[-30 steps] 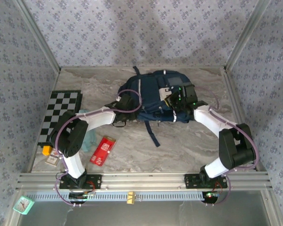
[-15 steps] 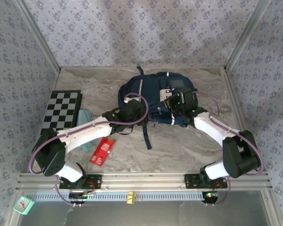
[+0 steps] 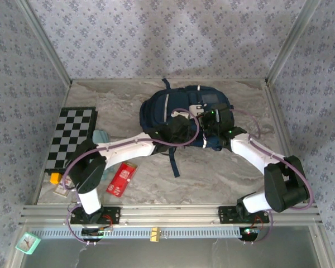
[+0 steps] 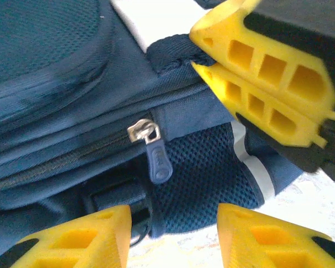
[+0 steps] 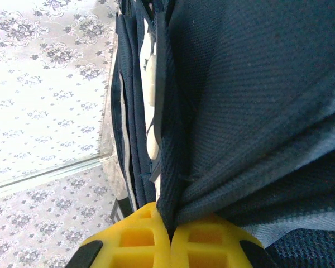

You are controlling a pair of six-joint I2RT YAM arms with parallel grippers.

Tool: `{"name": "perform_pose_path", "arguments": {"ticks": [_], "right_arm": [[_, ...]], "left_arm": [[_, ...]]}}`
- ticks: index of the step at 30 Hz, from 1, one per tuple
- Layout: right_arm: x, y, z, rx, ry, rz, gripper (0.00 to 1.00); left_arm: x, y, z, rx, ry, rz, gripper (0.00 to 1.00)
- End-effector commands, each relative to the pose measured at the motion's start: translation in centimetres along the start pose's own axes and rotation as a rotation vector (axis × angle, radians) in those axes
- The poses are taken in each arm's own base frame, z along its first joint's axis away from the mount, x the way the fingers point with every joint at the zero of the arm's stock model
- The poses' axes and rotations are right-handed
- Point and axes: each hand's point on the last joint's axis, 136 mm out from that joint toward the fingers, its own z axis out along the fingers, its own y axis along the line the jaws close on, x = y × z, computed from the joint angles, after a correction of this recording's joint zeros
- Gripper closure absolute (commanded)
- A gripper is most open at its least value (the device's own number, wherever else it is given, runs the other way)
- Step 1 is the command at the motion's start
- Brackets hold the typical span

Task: Pack the student bag

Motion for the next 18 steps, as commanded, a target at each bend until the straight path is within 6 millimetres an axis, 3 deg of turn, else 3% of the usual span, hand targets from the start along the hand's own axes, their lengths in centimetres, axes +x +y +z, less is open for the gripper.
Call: {"name": "perform_pose_path", "arguments": {"ticks": [1, 3, 10, 14, 18], "right_arm": [[0.1, 7.5, -2.6, -0.244, 0.013, -0.018, 1.0], [0.0, 7.4, -2.6, -0.245, 0.014, -0.011, 1.0], [0.5, 7.4, -2.2, -0.261, 0.043, 0.002, 1.0], [0.3, 6.9, -2.0, -0.25, 0.048, 0.007, 1.0], [0.2, 6.6, -1.9, -0.249, 0.05, 0.009, 1.0]], "left_arm": [[-1.0, -1.0, 1.1, 0.015, 0.012, 0.023, 0.57], [-1.0, -0.9, 1.9, 0.004, 0.019, 0.017, 0.57], [-2.6, 2.5, 3.8, -0.15, -0.008, -0.107, 0.64], [-3.5, 3.3, 3.1, -0.168, -0.067, -0.118, 0.77], [-4.0, 3.4, 2.0, -0.142, -0.086, -0.105, 0.83]]}}
